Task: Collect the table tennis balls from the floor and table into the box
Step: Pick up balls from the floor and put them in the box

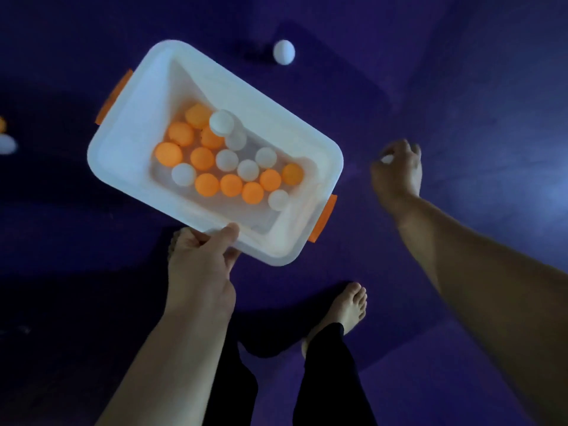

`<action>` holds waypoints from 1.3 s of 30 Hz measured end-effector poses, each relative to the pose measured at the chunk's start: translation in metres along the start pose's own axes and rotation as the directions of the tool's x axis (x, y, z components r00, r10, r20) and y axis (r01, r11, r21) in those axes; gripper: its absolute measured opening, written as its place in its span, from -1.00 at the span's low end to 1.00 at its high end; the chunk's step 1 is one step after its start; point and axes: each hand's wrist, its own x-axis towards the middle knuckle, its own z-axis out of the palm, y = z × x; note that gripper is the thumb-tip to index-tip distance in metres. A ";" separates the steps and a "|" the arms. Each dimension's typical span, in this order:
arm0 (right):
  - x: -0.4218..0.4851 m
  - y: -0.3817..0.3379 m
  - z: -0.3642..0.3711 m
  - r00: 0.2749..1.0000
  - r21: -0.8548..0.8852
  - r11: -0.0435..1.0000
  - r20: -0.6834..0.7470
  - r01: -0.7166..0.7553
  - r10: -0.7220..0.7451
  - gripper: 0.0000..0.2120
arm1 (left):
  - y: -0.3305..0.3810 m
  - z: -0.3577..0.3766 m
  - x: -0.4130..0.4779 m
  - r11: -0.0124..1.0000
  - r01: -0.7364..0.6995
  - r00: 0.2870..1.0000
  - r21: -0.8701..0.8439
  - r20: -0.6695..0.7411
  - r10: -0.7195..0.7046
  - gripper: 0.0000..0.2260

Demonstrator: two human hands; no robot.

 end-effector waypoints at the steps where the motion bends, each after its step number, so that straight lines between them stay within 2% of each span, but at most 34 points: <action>1: 0.006 -0.019 0.007 0.999 -0.055 0.997 0.003 0.051 -0.051 -0.81 | 0.006 -0.003 0.008 1.000 -0.007 1.000 -0.022 -0.013 0.006 -0.80; 4: 0.026 -0.074 0.033 0.979 -0.137 0.970 0.030 0.202 -0.199 -0.77 | 0.025 -0.012 0.029 0.994 -0.004 0.998 -0.105 -0.059 -0.002 -0.82; 6: 0.033 -0.104 0.053 0.952 -0.162 0.940 0.116 0.299 -0.283 -0.65 | 0.034 -0.020 0.041 0.990 -0.002 0.996 -0.144 -0.086 -0.010 -0.83; 9: 0.041 -0.144 0.080 0.918 -0.254 0.889 0.217 0.380 -0.330 -0.41 | 0.046 -0.037 0.056 0.982 -0.012 0.993 -0.189 -0.116 -0.010 -0.83; 11: 0.047 -0.163 0.096 0.905 -0.340 0.844 0.251 0.415 -0.344 -0.33 | 0.054 -0.047 0.063 0.979 -0.020 0.992 -0.203 -0.122 -0.005 -0.83; 16: 0.062 -0.180 0.118 0.882 -0.577 0.667 0.329 0.470 -0.337 -0.29 | 0.068 -0.063 0.075 0.962 0.014 0.985 -0.273 -0.160 -0.060 -0.83; 19: 0.064 -0.182 0.117 0.888 -0.609 0.647 0.312 0.459 -0.337 -0.35 | 0.073 -0.070 0.080 0.943 0.050 0.986 -0.330 -0.137 -0.100 -0.83; 22: 0.053 -0.192 0.113 0.837 -0.479 0.687 0.282 0.547 -0.469 -0.44 | 0.076 -0.072 0.079 0.936 0.065 0.984 -0.347 -0.133 -0.118 -0.84; 24: 0.033 -0.205 0.107 0.756 -0.263 0.710 0.194 0.654 -0.625 -0.47 | 0.075 -0.075 0.077 0.932 0.064 0.985 -0.356 -0.127 -0.117 -0.83; 26: 0.000 -0.219 0.096 0.676 -0.009 0.679 0.096 0.734 -0.731 -0.48 | 0.073 -0.078 0.075 0.921 0.070 0.985 -0.384 -0.120 -0.125 -0.81; 28: -0.042 -0.227 0.084 0.613 0.156 0.617 0.078 0.771 -0.786 -0.49 | 0.071 -0.082 0.071 0.905 0.077 0.987 -0.418 -0.095 -0.128 -0.82; 30: -0.080 -0.228 0.074 0.546 0.204 0.574 0.182 0.793 -0.818 -0.46 | 0.069 -0.082 0.067 0.903 0.075 0.990 -0.423 -0.079 -0.119 -0.81; 33: -0.123 -0.221 0.073 0.372 0.203 0.483 0.417 0.851 -0.829 -0.37 | 0.063 -0.089 0.061 0.910 0.020 0.993 -0.414 -0.097 -0.066 -0.79; 34: -0.131 -0.219 0.075 0.358 0.204 0.484 0.449 0.851 -0.819 -0.37 | 0.059 -0.091 0.059 0.913 -0.002 0.994 -0.407 -0.103 -0.043 -0.80; 35: -0.138 -0.216 0.078 0.378 0.206 0.505 0.448 0.838 -0.810 -0.38 | 0.056 -0.093 0.056 0.914 -0.020 0.993 -0.405 -0.112 -0.028 -0.81; 38: -0.160 -0.218 0.081 0.502 0.296 0.624 0.396 0.723 -0.769 -0.59 | 0.049 -0.099 0.044 0.903 -0.063 0.990 -0.425 -0.141 0.002 -0.83; 39: -0.167 -0.221 0.082 0.520 0.348 0.649 0.399 0.677 -0.756 -0.66 | 0.048 -0.101 0.040 0.895 -0.072 0.988 -0.441 -0.156 0.003 -0.84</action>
